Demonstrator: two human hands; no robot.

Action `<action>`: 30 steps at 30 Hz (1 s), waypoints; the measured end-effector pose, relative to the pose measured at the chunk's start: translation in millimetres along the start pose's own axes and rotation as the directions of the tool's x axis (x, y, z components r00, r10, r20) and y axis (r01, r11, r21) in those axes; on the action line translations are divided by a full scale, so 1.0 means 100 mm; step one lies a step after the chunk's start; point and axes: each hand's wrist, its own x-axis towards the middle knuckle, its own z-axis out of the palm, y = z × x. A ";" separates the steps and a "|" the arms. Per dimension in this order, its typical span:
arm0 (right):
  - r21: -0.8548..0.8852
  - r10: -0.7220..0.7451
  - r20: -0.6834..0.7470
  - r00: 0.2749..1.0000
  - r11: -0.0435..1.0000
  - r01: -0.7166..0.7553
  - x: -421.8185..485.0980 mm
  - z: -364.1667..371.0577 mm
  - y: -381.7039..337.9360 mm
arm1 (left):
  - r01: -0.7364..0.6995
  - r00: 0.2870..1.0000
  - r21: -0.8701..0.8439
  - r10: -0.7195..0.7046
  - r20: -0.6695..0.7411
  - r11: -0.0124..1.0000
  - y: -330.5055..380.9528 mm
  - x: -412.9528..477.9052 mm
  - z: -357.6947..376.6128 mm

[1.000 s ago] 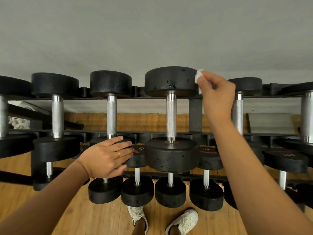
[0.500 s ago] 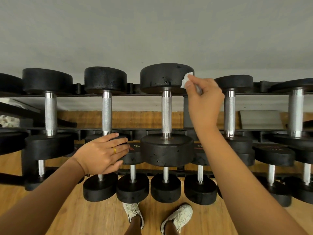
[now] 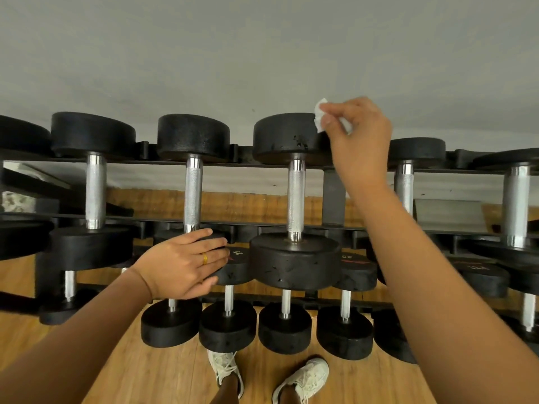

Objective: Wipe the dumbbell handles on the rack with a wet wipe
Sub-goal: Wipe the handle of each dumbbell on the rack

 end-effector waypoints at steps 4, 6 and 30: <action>0.000 -0.070 0.112 0.991 0.998 0.070 -0.03 -0.11 0.06 | 0.010 1.000 -0.004 -0.010 0.016 1.000 0.01 0.00 0.00; -0.035 -0.108 0.142 0.984 0.993 0.114 -0.05 -0.19 0.10 | 0.013 1.000 0.002 -0.013 0.017 1.000 0.02 0.00 0.01; 0.060 -0.385 0.822 0.418 0.790 0.610 0.97 0.12 -0.44 | 0.021 0.999 -0.013 -0.022 -0.043 1.000 0.01 -0.05 0.07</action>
